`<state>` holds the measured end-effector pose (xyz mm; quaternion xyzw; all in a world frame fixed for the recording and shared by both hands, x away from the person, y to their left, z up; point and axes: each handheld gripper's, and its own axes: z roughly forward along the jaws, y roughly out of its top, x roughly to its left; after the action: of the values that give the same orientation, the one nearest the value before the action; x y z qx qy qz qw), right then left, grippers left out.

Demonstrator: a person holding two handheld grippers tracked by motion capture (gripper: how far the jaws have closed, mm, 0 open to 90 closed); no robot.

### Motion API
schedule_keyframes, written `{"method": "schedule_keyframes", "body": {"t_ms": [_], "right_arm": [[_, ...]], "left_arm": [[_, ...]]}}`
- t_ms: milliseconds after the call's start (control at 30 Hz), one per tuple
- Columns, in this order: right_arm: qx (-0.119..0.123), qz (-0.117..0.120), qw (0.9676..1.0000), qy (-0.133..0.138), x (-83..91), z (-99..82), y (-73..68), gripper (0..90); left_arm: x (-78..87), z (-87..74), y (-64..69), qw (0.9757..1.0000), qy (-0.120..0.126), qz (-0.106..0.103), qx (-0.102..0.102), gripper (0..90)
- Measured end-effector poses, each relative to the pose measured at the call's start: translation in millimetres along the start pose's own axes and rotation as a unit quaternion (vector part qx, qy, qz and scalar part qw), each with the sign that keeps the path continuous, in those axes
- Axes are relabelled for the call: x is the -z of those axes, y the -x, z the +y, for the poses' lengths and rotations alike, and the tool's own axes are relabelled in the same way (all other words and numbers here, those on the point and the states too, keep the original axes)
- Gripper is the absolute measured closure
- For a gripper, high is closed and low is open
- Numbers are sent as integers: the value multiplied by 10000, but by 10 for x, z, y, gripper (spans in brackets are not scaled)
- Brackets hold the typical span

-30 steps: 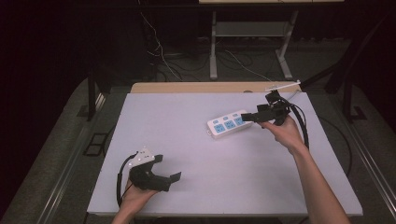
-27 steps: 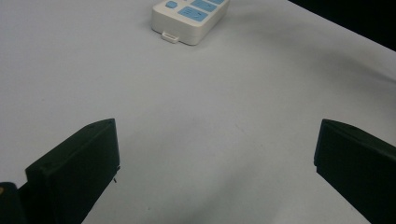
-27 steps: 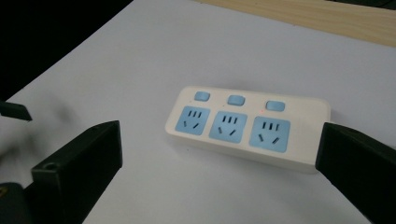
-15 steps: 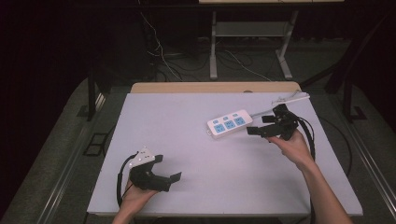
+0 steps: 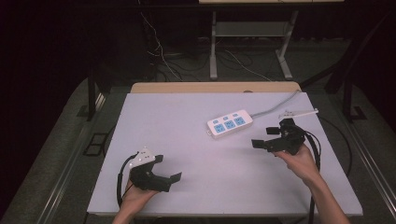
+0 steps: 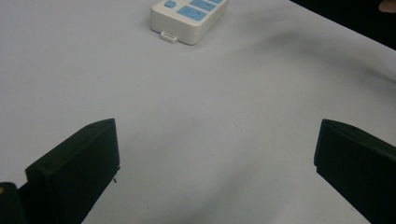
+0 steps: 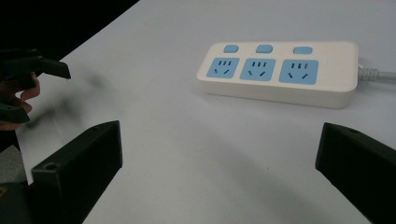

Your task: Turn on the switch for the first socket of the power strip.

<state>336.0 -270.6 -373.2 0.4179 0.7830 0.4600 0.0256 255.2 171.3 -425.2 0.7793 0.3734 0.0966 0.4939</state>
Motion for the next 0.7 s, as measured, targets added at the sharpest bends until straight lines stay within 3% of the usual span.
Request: {"method": "schedule_keyframes", "body": {"t_ms": [700], "right_arm": [[-136,-80,9998,100,146,-731,-133,2]], "left_arm": [[20,-6,9,10000,2,5,-14,0]]}}
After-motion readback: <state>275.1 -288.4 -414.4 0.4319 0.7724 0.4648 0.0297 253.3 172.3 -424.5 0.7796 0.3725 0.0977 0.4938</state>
